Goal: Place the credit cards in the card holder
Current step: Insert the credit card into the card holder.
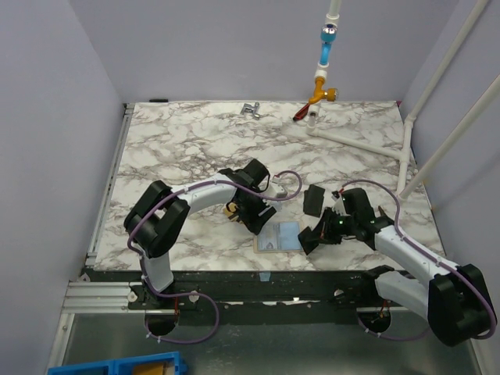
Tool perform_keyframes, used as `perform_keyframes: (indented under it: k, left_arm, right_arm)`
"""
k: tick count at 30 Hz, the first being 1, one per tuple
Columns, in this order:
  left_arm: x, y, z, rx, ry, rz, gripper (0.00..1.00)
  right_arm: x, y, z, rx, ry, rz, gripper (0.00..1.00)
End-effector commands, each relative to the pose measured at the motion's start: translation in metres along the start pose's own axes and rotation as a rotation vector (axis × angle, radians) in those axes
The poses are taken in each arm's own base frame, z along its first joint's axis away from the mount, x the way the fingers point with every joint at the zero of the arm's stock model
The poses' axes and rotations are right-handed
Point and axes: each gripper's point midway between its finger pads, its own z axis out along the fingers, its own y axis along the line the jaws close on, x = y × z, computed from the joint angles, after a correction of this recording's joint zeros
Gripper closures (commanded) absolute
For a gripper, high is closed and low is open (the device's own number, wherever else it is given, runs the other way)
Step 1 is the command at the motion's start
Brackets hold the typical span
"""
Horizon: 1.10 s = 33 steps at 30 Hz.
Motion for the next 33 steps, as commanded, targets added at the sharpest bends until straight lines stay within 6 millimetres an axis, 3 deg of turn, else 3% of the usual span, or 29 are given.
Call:
perform_keyframes:
  k: [1,7,16,22,33]
  left_arm:
    - [-0.009,0.008,0.002,-0.04,0.002,0.021,0.37]
    - [-0.011,0.008,0.002,-0.047,0.01,0.035,0.39]
    - [-0.012,0.006,0.0,-0.044,0.008,0.045,0.41]
    - [-0.022,-0.006,-0.014,0.011,-0.044,0.086,0.41]
    - [-0.018,-0.018,-0.039,0.122,-0.104,0.143,0.41]
  right_arm:
    - [0.003,-0.008,0.005,0.024,-0.005,-0.006,0.99]
    - [0.005,-0.004,0.006,0.002,-0.001,-0.02,0.99]
    - [-0.005,0.023,-0.005,-0.088,-0.035,-0.067,0.99]
    - [-0.006,0.038,-0.005,-0.144,-0.024,-0.1,0.99]
    - [-0.002,0.073,0.018,-0.205,0.04,-0.196,0.99]
